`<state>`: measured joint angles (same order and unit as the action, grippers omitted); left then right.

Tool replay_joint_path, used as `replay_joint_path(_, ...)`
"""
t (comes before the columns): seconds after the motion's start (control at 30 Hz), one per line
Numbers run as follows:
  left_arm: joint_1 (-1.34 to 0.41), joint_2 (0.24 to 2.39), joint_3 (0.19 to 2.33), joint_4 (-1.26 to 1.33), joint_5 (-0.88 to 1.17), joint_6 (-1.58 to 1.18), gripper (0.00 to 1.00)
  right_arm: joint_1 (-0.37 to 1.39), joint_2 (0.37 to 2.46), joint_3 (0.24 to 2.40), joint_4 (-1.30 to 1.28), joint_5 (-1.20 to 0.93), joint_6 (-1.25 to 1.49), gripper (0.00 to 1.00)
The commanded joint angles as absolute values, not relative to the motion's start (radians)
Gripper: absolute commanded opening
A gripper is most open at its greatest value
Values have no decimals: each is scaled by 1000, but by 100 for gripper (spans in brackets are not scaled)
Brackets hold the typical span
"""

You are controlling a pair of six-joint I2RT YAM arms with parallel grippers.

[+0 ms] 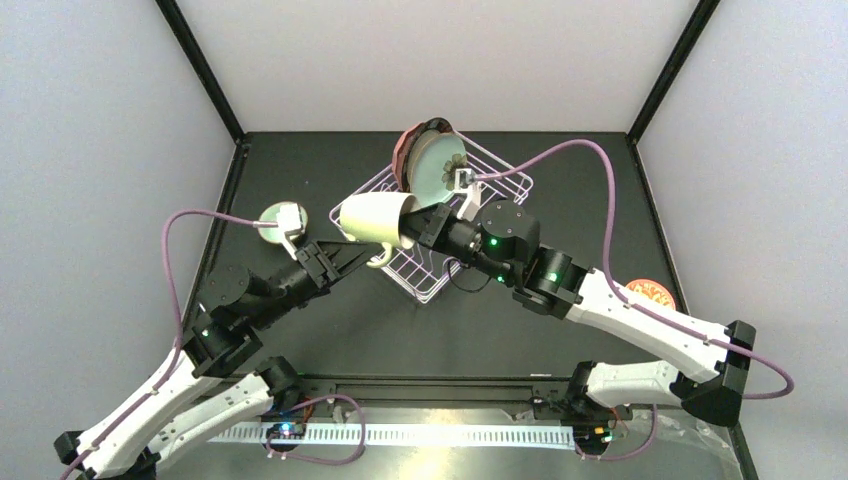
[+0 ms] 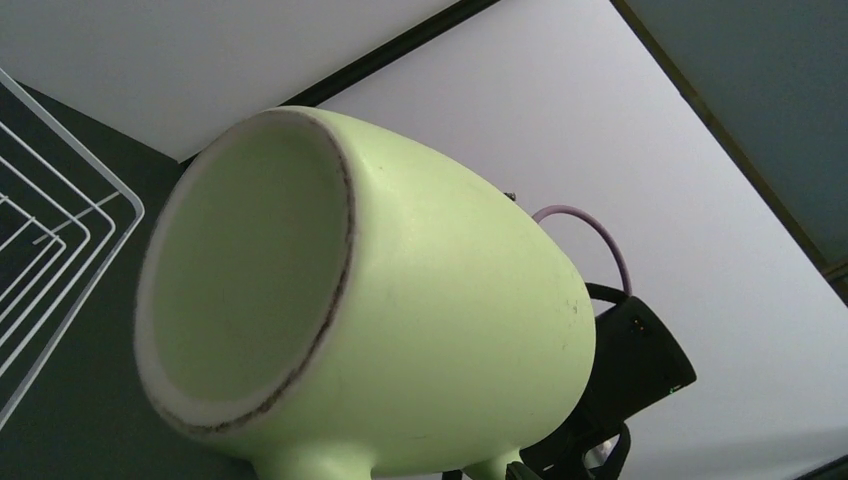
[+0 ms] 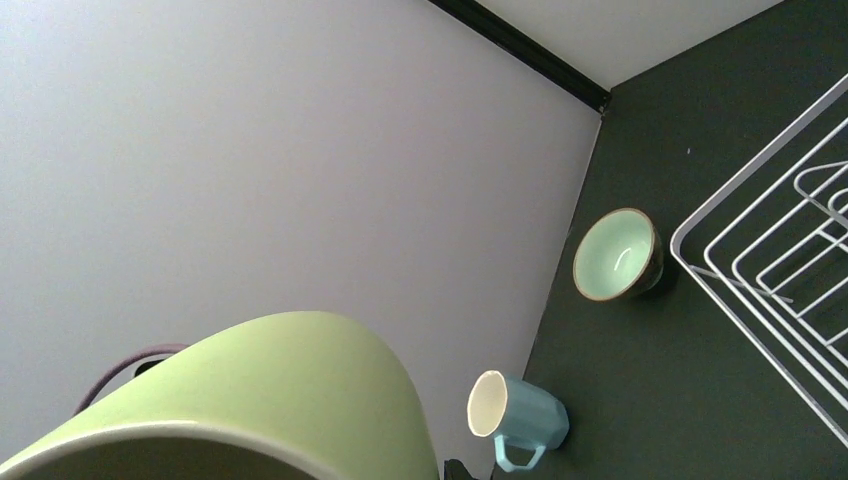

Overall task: Load the mixed dishes into the dish rack
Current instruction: Pass from the right arm to the left

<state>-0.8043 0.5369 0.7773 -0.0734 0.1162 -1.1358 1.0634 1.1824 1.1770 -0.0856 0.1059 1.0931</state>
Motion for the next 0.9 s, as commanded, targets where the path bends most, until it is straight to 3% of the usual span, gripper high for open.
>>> replay_joint_path(0.0,-802,537,804,-47,122,-1124,87,1067,1153,1178,33,31,1124,0)
replay_joint_path(0.87,-802,569,832,46,240,-1136,83,1039,1182,1092,106,-104,1169,0)
